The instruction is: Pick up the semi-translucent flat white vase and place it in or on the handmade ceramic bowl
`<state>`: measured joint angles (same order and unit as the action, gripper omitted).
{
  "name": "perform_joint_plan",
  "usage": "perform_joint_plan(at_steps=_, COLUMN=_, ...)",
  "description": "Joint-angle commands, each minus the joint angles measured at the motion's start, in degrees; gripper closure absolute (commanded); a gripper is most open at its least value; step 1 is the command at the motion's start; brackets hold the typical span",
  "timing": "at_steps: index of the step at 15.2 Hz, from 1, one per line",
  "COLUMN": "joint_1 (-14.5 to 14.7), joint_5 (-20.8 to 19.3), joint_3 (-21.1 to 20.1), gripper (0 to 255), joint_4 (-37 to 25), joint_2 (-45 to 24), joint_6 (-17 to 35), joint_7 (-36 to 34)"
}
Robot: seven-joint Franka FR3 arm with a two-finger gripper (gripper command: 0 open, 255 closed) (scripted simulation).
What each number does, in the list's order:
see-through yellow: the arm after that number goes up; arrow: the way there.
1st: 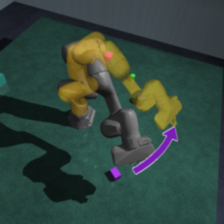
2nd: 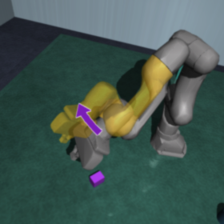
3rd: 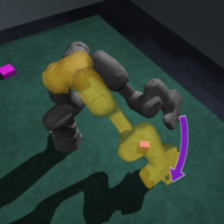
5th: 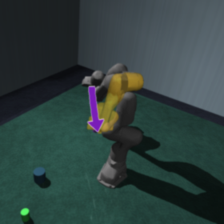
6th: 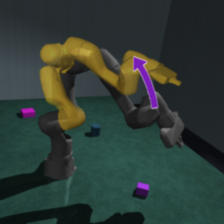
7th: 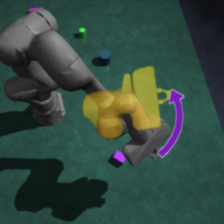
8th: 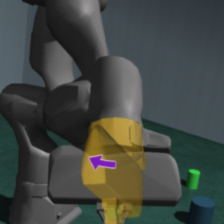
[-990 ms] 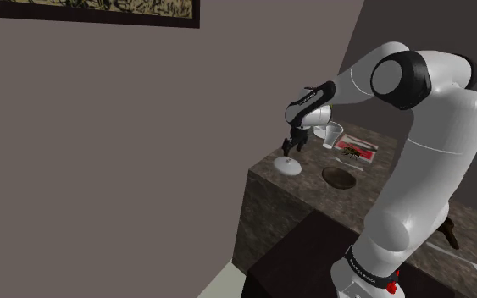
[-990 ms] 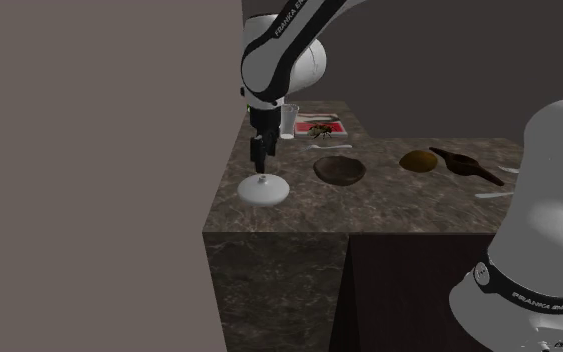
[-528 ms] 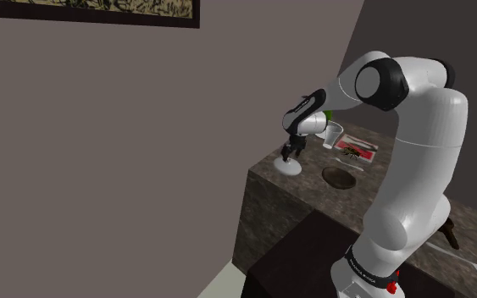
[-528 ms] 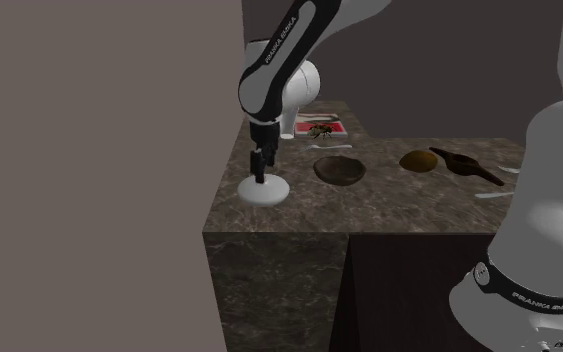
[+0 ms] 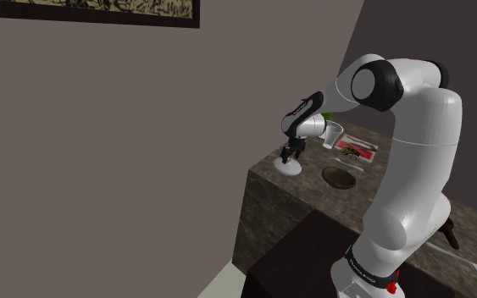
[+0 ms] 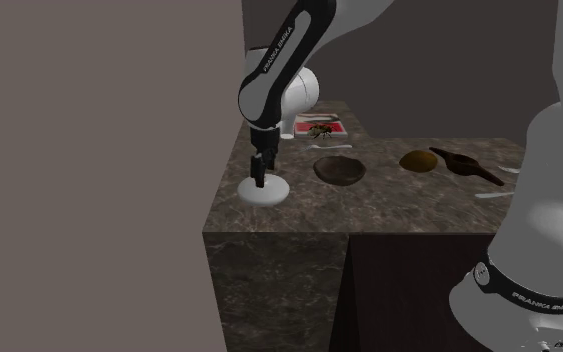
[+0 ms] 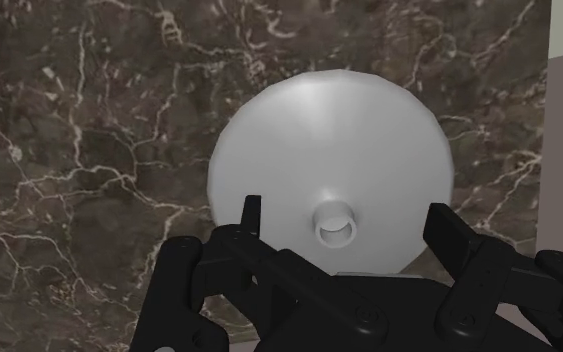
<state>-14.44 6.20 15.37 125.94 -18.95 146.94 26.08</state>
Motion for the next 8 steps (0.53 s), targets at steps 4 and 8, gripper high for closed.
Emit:
perform_joint_plan(at_steps=4, joint_1=0.00, joint_5=0.00, joint_3=0.00, gripper=255, joint_4=0.00, joint_2=0.00, joint_6=0.00, joint_7=0.00)
perform_joint_plan(at_steps=8, joint_1=-0.02, joint_5=0.00, joint_3=0.01, gripper=255, joint_4=0.03, joint_2=0.03, joint_6=0.00, joint_7=0.03)
